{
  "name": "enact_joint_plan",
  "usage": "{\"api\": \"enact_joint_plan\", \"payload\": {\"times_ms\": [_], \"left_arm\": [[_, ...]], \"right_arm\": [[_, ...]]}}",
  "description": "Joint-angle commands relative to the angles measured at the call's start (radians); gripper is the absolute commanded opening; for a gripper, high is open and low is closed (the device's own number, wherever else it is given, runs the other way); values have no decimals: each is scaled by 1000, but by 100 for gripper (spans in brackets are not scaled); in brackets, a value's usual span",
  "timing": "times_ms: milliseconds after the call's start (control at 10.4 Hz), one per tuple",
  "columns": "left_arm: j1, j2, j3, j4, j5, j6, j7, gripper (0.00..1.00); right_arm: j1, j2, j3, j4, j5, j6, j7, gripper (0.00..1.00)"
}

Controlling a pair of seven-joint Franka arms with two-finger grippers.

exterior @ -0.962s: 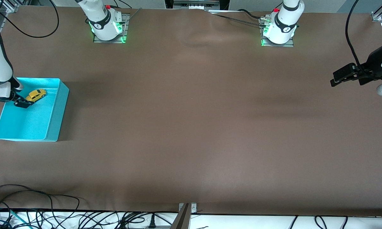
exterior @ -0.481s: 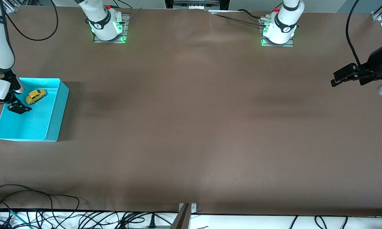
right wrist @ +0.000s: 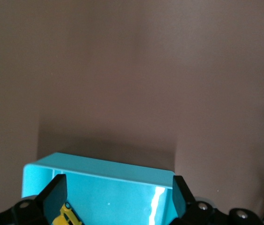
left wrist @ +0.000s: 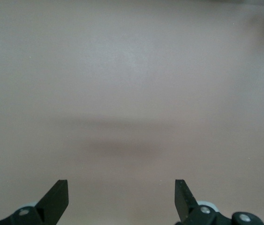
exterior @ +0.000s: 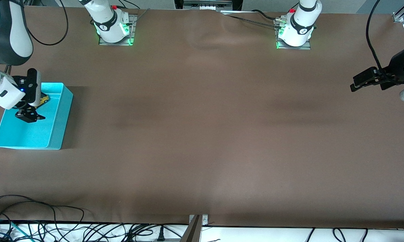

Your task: Wind up and store yellow beetle car

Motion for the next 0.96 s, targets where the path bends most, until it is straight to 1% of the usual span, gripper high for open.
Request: {"api": "enact_joint_plan", "payload": {"times_ms": [0,192,385,481,673,769,865], "left_arm": [[3,-4,3,7,-33,-15,18,100],[3,-4,3,7,-33,-15,18,100],[3,-4,3,7,-31,-15,18,100],[3,-4,3,7,-31,-15,18,100],[3,-4,3,7,-31,-15,18,100],[3,-4,3,7,-31,-15,18,100],[3,-4,3,7,-31,-15,18,100]], "right_arm": [[14,103,-9,155,-1,-106,59,100],[15,139,-9,211,8,-140,59,100],[15,164,-9,242,16,-151,61,100],[21,159,-12,242,20,-148,81,100],[40,129,-9,237,28,-150,238,100],[58,75,-9,213,31,-148,337,100],[70,52,-8,202,27,-151,499,100]]}}
